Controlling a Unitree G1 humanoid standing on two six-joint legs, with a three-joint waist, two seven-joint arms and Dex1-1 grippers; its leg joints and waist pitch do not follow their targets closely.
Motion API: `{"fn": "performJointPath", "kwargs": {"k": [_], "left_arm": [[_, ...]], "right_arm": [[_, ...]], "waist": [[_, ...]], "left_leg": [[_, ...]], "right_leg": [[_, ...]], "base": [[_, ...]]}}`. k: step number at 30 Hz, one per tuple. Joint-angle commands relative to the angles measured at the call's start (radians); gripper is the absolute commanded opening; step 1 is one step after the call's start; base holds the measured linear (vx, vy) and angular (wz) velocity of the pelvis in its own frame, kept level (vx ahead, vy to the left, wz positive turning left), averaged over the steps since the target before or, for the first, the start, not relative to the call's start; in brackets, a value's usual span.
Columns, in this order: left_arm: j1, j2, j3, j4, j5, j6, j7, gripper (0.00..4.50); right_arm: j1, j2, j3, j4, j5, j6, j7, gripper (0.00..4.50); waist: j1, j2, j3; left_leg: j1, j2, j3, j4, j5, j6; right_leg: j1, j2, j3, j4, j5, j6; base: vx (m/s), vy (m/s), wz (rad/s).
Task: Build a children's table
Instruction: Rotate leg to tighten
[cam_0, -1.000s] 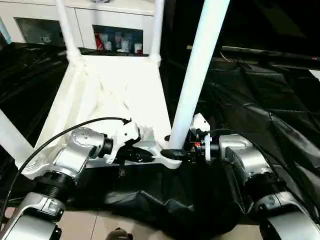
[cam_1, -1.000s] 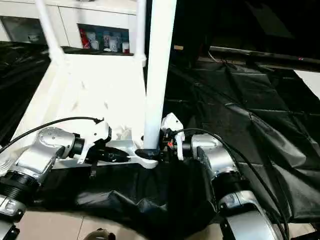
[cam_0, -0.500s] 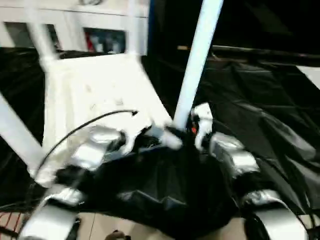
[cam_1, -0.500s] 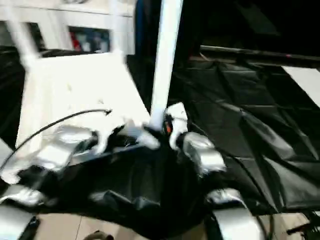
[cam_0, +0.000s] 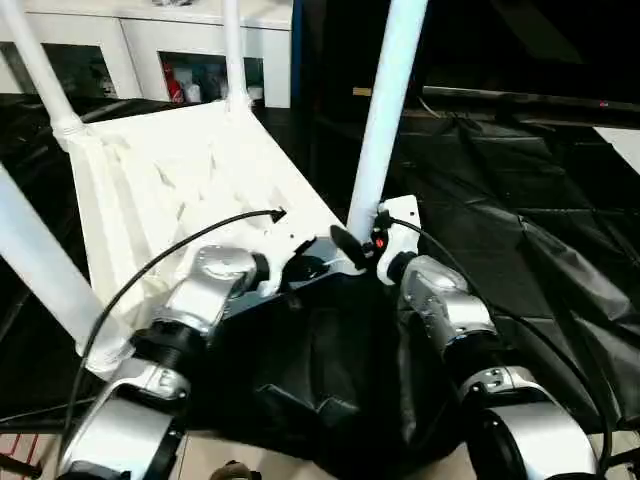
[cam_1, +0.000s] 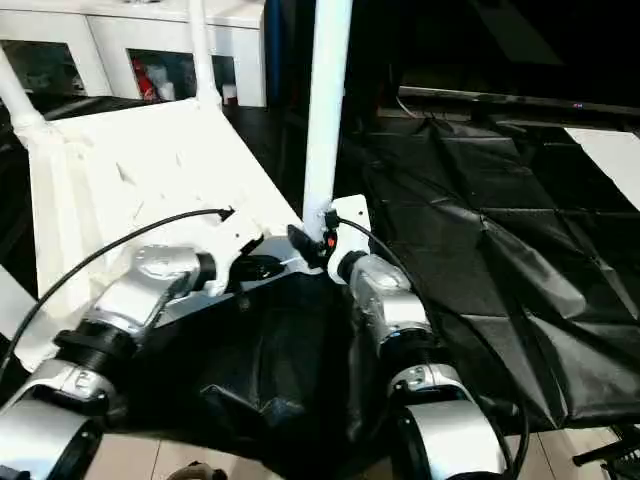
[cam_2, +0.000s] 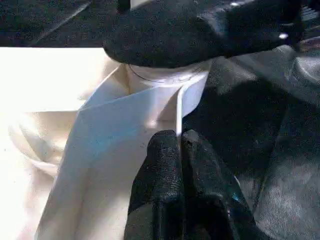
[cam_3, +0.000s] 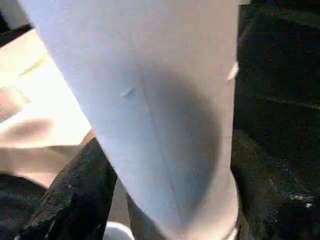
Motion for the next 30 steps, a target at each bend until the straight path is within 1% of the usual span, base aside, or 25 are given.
{"fn": "performJointPath", "kwargs": {"k": [1, 2, 5, 6, 9, 10, 11, 12, 13, 15, 16, 17, 18, 19, 21, 22, 23, 26, 28, 30], "left_arm": [[-0.006, -0.026, -0.025, -0.059, -0.051, -0.065, -0.061, 0.00], [0.006, -0.010, -0.029, -0.072, -0.058, -0.059, -0.097, 0.00], [0.021, 0.012, -0.035, -0.090, -0.067, -0.058, -0.149, 0.00], [0.032, 0.033, -0.044, -0.104, -0.075, -0.066, -0.199, 0.00], [0.046, 0.056, -0.051, -0.121, -0.086, -0.067, -0.255, 0.00], [0.057, 0.074, -0.055, -0.137, -0.098, -0.061, -0.298, 0.00], [0.057, 0.074, -0.055, -0.137, -0.098, -0.061, -0.298, 0.00], [0.072, 0.099, -0.063, -0.160, -0.114, -0.053, -0.360, 0.00], [0.079, 0.112, -0.068, -0.174, -0.122, -0.037, -0.389, 0.00], [0.088, 0.128, -0.077, -0.192, -0.129, -0.015, -0.421, 0.00], [0.090, 0.131, -0.079, -0.196, -0.131, -0.011, -0.428, 0.00], [0.090, 0.131, -0.079, -0.196, -0.131, -0.011, -0.428, 0.00], [0.097, 0.140, -0.083, -0.209, -0.134, 0.002, -0.445, 0.00], [0.103, 0.144, -0.084, -0.215, -0.133, 0.005, -0.453, 0.00], [0.104, 0.144, -0.084, -0.213, -0.131, 0.003, -0.453, 0.00], [0.104, 0.144, -0.084, -0.213, -0.131, 0.003, -0.453, 0.00], [0.105, 0.144, -0.083, -0.212, -0.128, 0.000, -0.454, 0.00], [0.107, 0.147, -0.085, -0.216, -0.127, 0.001, -0.460, 0.00], [0.104, 0.144, -0.081, -0.208, -0.121, 0.000, -0.439, 0.00], [0.101, 0.141, -0.079, -0.203, -0.117, -0.002, -0.427, 0.00]], "right_arm": [[0.010, 0.023, 0.098, -0.018, -0.007, 0.010, 0.141, 3.71], [0.022, -0.005, 0.118, -0.042, -0.002, 0.010, 0.218, 3.71], [0.039, -0.041, 0.138, -0.079, 0.002, 0.018, 0.320, 3.71], [0.055, -0.075, 0.158, -0.116, 0.006, 0.031, 0.400, 3.71], [0.072, -0.111, 0.182, -0.152, 0.011, 0.049, 0.483, 3.71], [0.083, -0.136, 0.198, -0.173, 0.014, 0.061, 0.539, 3.71], [0.083, -0.136, 0.198, -0.173, 0.014, 0.061, 0.539, 3.71], [0.097, -0.167, 0.220, -0.198, 0.015, 0.062, 0.600, 3.71], [0.104, -0.182, 0.230, -0.209, 0.014, 0.059, 0.629, 3.71], [0.113, -0.199, 0.240, -0.225, 0.016, 0.062, 0.666, 3.71], [0.115, -0.203, 0.242, -0.229, 0.017, 0.065, 0.674, 3.71], [0.115, -0.203, 0.242, -0.229, 0.017, 0.065, 0.674, 3.71], [0.122, -0.213, 0.247, -0.245, 0.021, 0.083, 0.699, 3.55], [0.127, -0.221, 0.253, -0.259, 0.021, 0.099, 0.721, 3.45], [0.128, -0.224, 0.256, -0.261, 0.019, 0.104, 0.728, 3.38], [0.128, -0.224, 0.256, -0.261, 0.019, 0.104, 0.728, 3.26], [0.129, -0.227, 0.260, -0.265, 0.018, 0.110, 0.734, 3.02], [0.132, -0.230, 0.268, -0.276, 0.024, 0.123, 0.743, 2.92], [0.135, -0.222, 0.268, -0.280, 0.031, 0.131, 0.736, 2.71], [0.136, -0.217, 0.266, -0.279, 0.031, 0.131, 0.728, 2.70]], "waist": [[0.000, 0.009, -0.064], [0.002, 0.008, -0.064], [0.005, 0.009, -0.065], [0.007, 0.010, -0.064], [0.017, 0.012, -0.065], [0.018, 0.012, -0.064], [0.021, 0.012, -0.065], [0.023, 0.013, -0.064], [0.027, 0.009, -0.063], [0.033, 0.012, -0.065], [0.033, 0.010, -0.063], [0.033, 0.010, -0.061], [0.032, 0.009, -0.061], [0.031, 0.007, -0.061], [0.030, 0.007, -0.062], [0.030, 0.007, -0.062], [0.031, 0.006, -0.062], [0.032, 0.007, -0.063], [0.031, 0.007, -0.064], [0.031, 0.006, -0.063]], "left_leg": [[0.020, 0.067, -0.036, -0.069, -0.260, 0.002], [0.021, 0.068, -0.036, -0.068, -0.264, 0.002], [0.020, 0.069, -0.035, -0.068, -0.253, 0.009], [0.021, 0.070, -0.035, -0.069, -0.249, 0.012], [0.022, 0.073, -0.032, -0.068, -0.245, 0.014], [0.023, 0.074, -0.032, -0.069, -0.250, 0.011], [0.024, 0.075, -0.033, -0.069, -0.249, 0.010], [0.023, 0.075, -0.031, -0.069, -0.252, 0.009], [0.023, 0.076, -0.031, -0.069, -0.258, 0.009], [0.025, 0.077, -0.030, -0.068, -0.254, 0.009], [0.025, 0.076, -0.029, -0.068, -0.257, 0.010], [0.022, 0.075, -0.031, -0.070, -0.269, 0.005], [0.025, 0.076, -0.034, -0.071, -0.282, -0.004], [0.023, 0.076, -0.035, -0.071, -0.282, -0.004], [0.024, 0.075, -0.034, -0.071, -0.275, -0.004], [0.024, 0.074, -0.034, -0.070, -0.274, -0.005], [0.023, 0.073, -0.033, -0.069, -0.269, -0.002], [0.024, 0.074, -0.034, -0.069, -0.257, -0.001], [0.023, 0.074, -0.034, -0.069, -0.253, 0.000], [0.023, 0.072, -0.033, -0.068, -0.253, 0.002]], "right_leg": [[0.042, -0.104, 0.060, -0.085, -0.287, -0.183], [0.042, -0.105, 0.061, -0.087, -0.294, -0.181], [0.044, -0.104, 0.061, -0.084, -0.279, -0.183], [0.043, -0.102, 0.061, -0.083, -0.269, -0.188], [0.043, -0.101, 0.059, -0.080, -0.262, -0.194], [0.041, -0.100, 0.059, -0.080, -0.267, -0.195], [0.043, -0.100, 0.058, -0.078, -0.266, -0.196], [0.040, -0.100, 0.059, -0.079, -0.264, -0.198], [0.040, -0.102, 0.059, -0.079, -0.276, -0.196], [0.037, -0.102, 0.060, -0.078, -0.274, -0.196], [0.037, -0.102, 0.060, -0.080, -0.280, -0.196], [0.038, -0.103, 0.060, -0.082, -0.310, -0.191], [0.038, -0.105, 0.059, -0.084, -0.340, -0.184], [0.038, -0.105, 0.060, -0.085, -0.350, -0.179], [0.036, -0.104, 0.061, -0.085, -0.341, -0.179], [0.036, -0.105, 0.061, -0.085, -0.339, -0.181], [0.037, -0.104, 0.060, -0.085, -0.339, -0.181], [0.037, -0.103, 0.060, -0.084, -0.329, -0.180], [0.038, -0.103, 0.059, -0.081, -0.312, -0.185], [0.038, -0.104, 0.059, -0.083, -0.317, -0.183]], "base": [[0.000, 0.000, 0.00], [0.000, 0.000, 0.00], [0.000, 0.000, 0.00], [0.000, 0.000, 0.00], [0.000, 0.000, 0.00], [0.000, 0.000, 0.00], [0.000, 0.000, 0.00], [0.000, 0.000, 0.00], [0.000, 0.000, 0.00], [0.000, 0.000, 0.00], [0.000, 0.000, 0.00], [0.000, 0.000, 0.00], [0.000, 0.000, 0.00], [0.000, 0.000, 0.00], [0.000, 0.000, 0.00], [0.000, 0.000, 0.00], [0.000, 0.000, 0.00], [0.000, 0.000, 0.00], [0.000, 0.000, 0.00], [0.000, 0.000, 0.00]]}}
